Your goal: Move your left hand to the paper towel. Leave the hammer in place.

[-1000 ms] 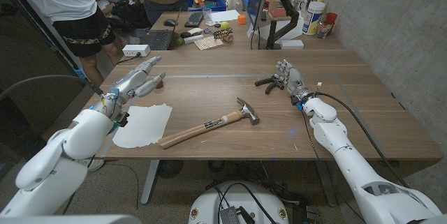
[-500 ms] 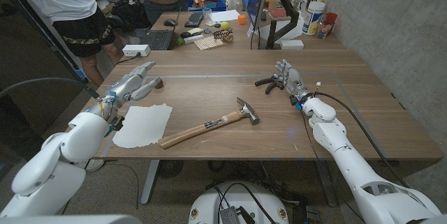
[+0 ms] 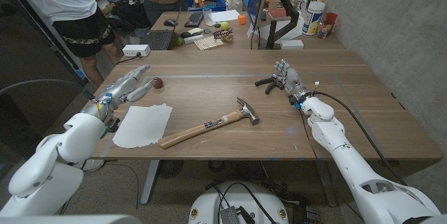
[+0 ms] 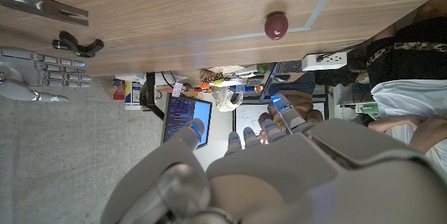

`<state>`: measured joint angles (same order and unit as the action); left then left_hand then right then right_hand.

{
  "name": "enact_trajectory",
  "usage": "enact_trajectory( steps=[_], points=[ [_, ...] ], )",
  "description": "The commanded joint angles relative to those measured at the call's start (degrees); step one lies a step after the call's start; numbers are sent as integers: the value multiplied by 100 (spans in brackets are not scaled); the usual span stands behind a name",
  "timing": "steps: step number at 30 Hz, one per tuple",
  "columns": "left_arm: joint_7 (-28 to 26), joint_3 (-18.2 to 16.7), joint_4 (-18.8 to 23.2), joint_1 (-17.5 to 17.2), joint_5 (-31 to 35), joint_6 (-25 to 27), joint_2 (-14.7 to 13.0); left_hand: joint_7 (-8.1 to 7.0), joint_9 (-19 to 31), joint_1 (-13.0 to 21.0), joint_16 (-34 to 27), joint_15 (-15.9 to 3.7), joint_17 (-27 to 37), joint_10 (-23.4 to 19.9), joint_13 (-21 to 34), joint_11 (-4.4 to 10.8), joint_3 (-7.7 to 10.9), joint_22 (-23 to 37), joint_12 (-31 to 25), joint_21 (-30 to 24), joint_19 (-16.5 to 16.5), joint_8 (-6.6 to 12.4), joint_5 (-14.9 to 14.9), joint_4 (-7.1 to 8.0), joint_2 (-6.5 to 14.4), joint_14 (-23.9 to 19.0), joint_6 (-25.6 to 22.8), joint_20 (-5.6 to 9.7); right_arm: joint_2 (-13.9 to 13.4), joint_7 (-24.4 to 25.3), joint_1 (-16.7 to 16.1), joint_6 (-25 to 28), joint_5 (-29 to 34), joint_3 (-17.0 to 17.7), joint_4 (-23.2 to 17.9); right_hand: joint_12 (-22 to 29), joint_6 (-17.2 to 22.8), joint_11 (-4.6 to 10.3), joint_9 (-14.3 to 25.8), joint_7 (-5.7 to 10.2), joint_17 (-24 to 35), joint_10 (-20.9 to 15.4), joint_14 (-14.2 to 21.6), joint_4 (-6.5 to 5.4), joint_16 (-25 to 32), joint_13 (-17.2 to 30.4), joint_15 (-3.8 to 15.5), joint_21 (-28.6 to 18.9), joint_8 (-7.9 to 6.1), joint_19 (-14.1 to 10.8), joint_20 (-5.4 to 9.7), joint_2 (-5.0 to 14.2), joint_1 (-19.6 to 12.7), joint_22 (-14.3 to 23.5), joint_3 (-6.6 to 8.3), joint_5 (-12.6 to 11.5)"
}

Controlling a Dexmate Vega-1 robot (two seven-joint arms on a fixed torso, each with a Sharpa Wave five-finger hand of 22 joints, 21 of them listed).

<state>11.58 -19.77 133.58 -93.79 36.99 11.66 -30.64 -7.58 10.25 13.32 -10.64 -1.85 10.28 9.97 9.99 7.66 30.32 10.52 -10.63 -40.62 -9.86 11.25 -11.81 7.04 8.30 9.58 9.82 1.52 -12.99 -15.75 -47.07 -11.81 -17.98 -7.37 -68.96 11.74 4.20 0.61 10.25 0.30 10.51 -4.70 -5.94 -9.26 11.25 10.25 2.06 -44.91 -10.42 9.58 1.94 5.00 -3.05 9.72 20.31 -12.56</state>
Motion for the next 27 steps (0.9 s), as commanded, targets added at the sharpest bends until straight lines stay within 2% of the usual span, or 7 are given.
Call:
enact_trajectory(
  steps=[1, 27],
  points=[
    [161, -73, -42, -20, 46, 142, 4, -38, 34, 50, -26, -238, 14, 781, 21, -31, 16, 23, -23, 27, -1764, -1, 3, 27, 0, 1270, 597, -14, 32, 6, 61, 5, 41, -44, 79, 10, -27, 15, 19, 1, 12, -24, -4, 3, 16, 19, 191, 11, -32, 123, 589, 481, 35, 24, -14, -55],
    [414, -163, -40, -136, 185, 314, -18, -70, 35, 59, -33, -244, 24, 713, 22, -18, 26, 26, -51, 47, -1768, -1, 6, 79, 36, 1250, 590, -51, 55, -7, 95, -25, 62, -63, 168, 9, -36, 33, 19, -1, 9, -18, -2, 7, 13, 19, 189, 65, -31, 101, 585, 482, 30, 26, -23, -60]
  ],
)
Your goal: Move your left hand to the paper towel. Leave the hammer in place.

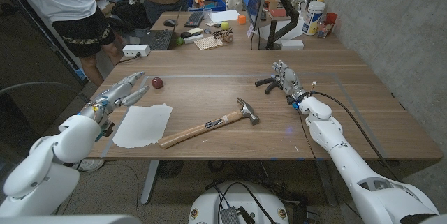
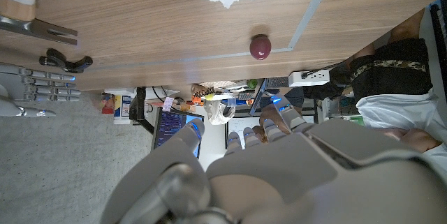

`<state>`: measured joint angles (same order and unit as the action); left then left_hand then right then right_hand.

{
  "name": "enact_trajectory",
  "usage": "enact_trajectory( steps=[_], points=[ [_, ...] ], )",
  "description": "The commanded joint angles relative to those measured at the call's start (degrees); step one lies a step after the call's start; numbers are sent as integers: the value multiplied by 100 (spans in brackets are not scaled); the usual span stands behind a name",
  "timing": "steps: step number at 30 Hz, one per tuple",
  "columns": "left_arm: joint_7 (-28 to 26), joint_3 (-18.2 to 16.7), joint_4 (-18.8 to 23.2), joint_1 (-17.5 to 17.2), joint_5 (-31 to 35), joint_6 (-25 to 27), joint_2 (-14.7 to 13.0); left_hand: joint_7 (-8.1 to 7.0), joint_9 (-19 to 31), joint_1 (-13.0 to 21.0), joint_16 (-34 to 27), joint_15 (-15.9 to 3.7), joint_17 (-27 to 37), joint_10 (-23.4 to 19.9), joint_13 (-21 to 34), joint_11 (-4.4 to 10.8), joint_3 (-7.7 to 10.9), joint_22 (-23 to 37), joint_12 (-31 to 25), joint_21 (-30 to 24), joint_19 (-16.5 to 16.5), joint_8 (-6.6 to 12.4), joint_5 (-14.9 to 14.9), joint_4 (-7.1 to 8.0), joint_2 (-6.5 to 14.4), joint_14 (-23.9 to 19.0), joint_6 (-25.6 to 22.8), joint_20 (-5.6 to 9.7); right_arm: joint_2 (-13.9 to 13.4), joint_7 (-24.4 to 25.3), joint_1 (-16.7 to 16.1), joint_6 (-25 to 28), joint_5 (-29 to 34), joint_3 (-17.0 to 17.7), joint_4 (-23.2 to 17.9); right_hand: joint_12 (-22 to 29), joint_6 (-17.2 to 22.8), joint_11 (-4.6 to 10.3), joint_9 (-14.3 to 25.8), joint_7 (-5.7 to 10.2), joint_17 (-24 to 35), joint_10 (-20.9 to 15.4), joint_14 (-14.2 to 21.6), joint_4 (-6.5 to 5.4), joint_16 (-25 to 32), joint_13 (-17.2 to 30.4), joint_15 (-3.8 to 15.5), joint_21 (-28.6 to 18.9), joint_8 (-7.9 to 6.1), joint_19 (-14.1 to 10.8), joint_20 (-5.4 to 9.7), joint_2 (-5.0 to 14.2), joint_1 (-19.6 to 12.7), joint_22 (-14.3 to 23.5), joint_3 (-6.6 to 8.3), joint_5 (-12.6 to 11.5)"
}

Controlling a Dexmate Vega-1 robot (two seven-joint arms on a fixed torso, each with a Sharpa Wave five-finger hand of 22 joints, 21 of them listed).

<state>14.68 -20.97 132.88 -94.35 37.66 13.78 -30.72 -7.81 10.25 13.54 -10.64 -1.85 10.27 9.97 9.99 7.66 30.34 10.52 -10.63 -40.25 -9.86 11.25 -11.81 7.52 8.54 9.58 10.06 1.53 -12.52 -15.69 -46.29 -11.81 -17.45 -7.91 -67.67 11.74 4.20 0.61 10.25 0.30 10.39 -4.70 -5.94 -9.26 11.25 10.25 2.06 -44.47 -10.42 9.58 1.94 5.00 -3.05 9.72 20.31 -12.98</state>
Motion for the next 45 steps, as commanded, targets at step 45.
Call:
enact_trajectory(
  steps=[45],
  points=[
    [319, -24, -270, -38, 257, 526, -36, -62, 37, 66, -22, -244, 31, 702, 25, -19, 53, 29, -45, 50, -1786, -13, 13, 89, 40, 1279, 586, -194, 19, 13, 113, -125, 119, -72, 149, 6, -21, 36, 18, 12, 18, -5, -1, 13, 9, 18, 192, 111, -37, 65, 584, 479, 23, 29, -43, -24]
  ],
)
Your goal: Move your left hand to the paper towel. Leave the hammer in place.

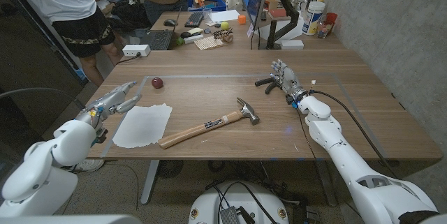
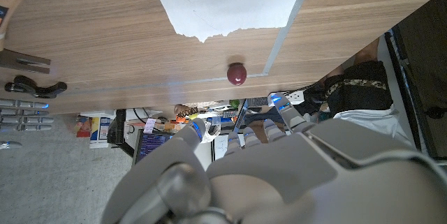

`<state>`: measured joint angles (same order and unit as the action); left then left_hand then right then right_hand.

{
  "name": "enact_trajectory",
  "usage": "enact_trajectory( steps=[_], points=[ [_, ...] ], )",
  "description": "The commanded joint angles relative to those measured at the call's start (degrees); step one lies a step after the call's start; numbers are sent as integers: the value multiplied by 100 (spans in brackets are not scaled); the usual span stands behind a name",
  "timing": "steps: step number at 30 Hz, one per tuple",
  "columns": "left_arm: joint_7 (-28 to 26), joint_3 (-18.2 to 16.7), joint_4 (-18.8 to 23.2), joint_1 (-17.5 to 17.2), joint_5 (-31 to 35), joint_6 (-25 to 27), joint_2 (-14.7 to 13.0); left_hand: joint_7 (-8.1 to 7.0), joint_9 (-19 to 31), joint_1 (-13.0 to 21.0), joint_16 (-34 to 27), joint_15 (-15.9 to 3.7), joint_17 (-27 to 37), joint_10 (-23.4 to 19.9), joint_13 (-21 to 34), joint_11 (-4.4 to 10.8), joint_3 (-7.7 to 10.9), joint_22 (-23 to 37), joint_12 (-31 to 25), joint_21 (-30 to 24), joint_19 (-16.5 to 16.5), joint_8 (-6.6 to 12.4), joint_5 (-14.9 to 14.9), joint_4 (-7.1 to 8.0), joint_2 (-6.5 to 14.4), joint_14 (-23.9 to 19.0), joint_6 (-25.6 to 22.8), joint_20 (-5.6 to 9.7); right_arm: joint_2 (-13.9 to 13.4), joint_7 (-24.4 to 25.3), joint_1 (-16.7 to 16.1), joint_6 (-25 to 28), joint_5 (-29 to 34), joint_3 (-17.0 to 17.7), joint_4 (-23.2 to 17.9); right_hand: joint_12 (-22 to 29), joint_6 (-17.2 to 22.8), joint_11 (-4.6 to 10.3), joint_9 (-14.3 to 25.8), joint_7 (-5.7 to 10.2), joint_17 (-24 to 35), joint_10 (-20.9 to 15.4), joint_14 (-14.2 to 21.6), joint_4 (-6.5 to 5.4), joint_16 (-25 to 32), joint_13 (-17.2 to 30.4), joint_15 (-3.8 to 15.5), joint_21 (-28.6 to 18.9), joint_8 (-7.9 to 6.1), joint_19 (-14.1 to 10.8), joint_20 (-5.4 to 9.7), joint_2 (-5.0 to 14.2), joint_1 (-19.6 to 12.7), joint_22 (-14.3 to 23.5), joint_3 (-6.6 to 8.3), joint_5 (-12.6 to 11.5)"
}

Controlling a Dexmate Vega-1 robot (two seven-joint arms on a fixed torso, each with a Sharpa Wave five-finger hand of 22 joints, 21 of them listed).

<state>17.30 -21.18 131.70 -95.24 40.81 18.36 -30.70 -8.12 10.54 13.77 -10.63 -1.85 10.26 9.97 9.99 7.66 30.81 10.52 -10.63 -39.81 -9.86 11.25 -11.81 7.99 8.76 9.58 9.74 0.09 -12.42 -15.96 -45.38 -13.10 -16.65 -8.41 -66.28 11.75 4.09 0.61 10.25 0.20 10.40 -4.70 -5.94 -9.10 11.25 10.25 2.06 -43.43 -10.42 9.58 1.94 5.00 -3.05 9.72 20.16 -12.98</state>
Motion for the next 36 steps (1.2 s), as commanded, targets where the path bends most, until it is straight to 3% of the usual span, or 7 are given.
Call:
enact_trajectory(
  steps=[1, 11, 20, 36],
  points=[
    [61, -4, -158, 51, -57, 72, -44, -38, 8, 44, -23, -245, 33, 696, 25, -24, 6, 29, -48, 6, -1783, -13, 14, 44, 18, 1278, 618, -55, 9, 45, 26, 6, 47, -26, 13, 5, -12, 31, 18, 24, 17, -4, -2, -3, 8, 18, 194, 8, -36, 64, 585, 480, 24, 29, -28, -25],
    [93, -27, -180, 62, -94, 77, -76, -36, 9, 52, -36, -263, 32, 609, 25, -29, 12, 30, -77, 8, -1764, -8, 16, 51, 17, 1242, 608, -54, 26, 39, 81, -2, 75, -60, 79, 8, -12, 37, 18, 18, 18, -11, -1, -5, 8, 18, 203, 30, -36, 53, 583, 479, 25, 30, -34, -26],
    [167, -42, -221, 131, -110, 93, -140, 5, 16, 77, -50, -252, 22, 481, 27, -29, 8, 29, -107, 9, -1711, 119, 19, 37, -30, 1165, 242, -75, 62, 31, 138, -29, 106, -102, 153, 8, -8, 24, 18, 20, 18, -8, 1, -6, 9, 18, 192, 47, -37, 45, 581, 475, 28, 30, -41, -26],
    [365, 41, -379, 241, -55, 254, -285, -34, 21, 87, -104, -218, 24, 382, 28, -14, 3, 25, -116, -30, -1547, 101, 16, 43, -45, 958, 206, -151, 110, 35, 246, -80, 139, -122, 355, 6, -11, 40, 18, 21, 18, -3, 0, -7, 7, 18, 192, 77, -35, 37, 577, 475, 31, 31, -50, -28]
  ],
)
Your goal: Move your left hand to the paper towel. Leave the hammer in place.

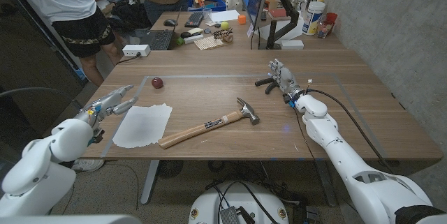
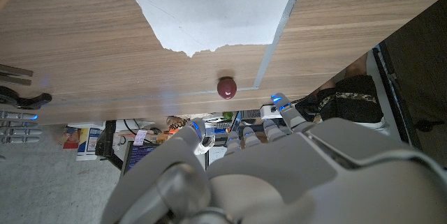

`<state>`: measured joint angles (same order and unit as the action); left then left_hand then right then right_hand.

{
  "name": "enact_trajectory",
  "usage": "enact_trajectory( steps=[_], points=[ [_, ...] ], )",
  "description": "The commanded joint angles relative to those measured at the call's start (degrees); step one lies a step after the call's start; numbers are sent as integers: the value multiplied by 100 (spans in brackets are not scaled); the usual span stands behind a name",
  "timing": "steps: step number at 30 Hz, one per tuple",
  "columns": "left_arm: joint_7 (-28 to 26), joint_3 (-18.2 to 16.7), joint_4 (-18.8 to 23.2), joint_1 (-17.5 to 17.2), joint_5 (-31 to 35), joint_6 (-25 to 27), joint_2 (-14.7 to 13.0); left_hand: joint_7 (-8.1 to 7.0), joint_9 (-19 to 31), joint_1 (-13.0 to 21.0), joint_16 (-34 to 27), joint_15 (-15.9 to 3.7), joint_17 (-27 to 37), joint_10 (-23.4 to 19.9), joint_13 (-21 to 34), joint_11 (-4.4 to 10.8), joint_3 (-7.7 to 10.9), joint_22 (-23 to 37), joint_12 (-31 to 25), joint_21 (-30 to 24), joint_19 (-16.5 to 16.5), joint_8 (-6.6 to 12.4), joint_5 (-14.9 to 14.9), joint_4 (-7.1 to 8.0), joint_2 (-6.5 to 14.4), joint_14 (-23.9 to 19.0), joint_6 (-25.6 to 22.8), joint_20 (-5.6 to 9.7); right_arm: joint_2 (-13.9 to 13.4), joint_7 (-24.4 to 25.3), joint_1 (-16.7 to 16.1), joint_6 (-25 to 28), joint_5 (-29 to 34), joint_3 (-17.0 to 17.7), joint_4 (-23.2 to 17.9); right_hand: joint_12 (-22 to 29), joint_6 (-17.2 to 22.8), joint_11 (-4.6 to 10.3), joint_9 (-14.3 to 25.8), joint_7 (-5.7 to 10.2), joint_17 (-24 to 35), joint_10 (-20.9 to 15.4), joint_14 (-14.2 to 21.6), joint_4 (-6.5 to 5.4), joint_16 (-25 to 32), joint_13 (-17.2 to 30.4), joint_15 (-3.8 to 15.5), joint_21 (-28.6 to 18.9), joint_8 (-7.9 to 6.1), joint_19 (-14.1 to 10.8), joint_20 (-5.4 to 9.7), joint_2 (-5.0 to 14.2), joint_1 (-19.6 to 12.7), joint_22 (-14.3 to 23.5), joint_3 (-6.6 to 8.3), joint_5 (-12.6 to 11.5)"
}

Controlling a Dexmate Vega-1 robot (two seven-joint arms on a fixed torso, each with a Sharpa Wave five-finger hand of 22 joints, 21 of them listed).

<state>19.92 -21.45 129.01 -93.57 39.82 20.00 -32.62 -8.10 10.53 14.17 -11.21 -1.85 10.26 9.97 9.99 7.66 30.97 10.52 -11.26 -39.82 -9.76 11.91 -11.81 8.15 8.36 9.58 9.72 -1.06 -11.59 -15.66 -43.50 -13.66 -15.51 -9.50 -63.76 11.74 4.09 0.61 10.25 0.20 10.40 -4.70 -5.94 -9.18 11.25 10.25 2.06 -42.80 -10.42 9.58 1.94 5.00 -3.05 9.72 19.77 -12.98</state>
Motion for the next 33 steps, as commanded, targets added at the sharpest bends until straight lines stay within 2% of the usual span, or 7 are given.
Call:
enact_trajectory(
  steps=[1, 6, 10, 20, 33],
  points=[
    [109, 70, -118, 78, 35, 89, -96, -33, 22, 47, -46, -218, 24, 379, 28, -14, -13, 25, -53, -31, -1550, 34, 16, 28, -5, 953, 207, -34, 28, -1, 58, -23, 19, -10, 105, 6, -14, 35, 18, 21, 17, -2, 1, 2, 7, 18, 191, 16, -35, 35, 576, 475, 30, 31, -12, -28],
    [135, 85, -132, 85, 29, 117, -117, -43, 23, 45, -45, -217, 27, 383, 29, -8, -16, 23, -43, -37, -1517, 28, 16, 33, -8, 934, 203, -103, 22, -2, 34, 11, 16, -8, 73, 2, -16, 54, 18, 19, 16, 8, 1, 3, 6, 18, 193, 24, -34, 33, 577, 478, 28, 32, -12, -29],
    [172, 85, -131, 81, 22, 130, -142, -54, 24, 37, -33, -166, 30, 416, 29, -5, -36, 21, -22, -38, -1491, 12, 19, 32, -41, 943, 222, -157, 20, 1, 23, 24, 17, -8, 67, 2, -25, 40, 18, 22, 16, 11, 27, -1, 15, 18, 92, 48, -31, 46, 495, 476, 31, 32, -17, -30],
    [294, 68, -150, 71, -39, 189, -158, -55, 26, 17, -11, -116, 41, 494, 31, -9, -56, 17, 16, -27, -1469, -14, 17, 53, -43, 977, 259, -227, 18, 27, 9, 44, 36, -17, 27, -3, -25, 43, 18, 24, 17, 25, 39, -5, 18, 18, 60, 64, -32, 39, 485, 473, 36, 33, -22, -30],
    [427, 98, -262, 123, -56, 241, -257, -51, 28, -8, -4, -116, 51, 485, 32, -2, -67, 16, 14, 4, -1476, -26, 15, 79, -19, 989, 266, -228, 71, 38, 91, -5, 74, -57, 172, -1, -28, 41, 18, 31, 14, 26, 44, -3, 15, 18, 50, 85, -31, 33, 474, 470, 34, 33, -23, -32]
  ],
)
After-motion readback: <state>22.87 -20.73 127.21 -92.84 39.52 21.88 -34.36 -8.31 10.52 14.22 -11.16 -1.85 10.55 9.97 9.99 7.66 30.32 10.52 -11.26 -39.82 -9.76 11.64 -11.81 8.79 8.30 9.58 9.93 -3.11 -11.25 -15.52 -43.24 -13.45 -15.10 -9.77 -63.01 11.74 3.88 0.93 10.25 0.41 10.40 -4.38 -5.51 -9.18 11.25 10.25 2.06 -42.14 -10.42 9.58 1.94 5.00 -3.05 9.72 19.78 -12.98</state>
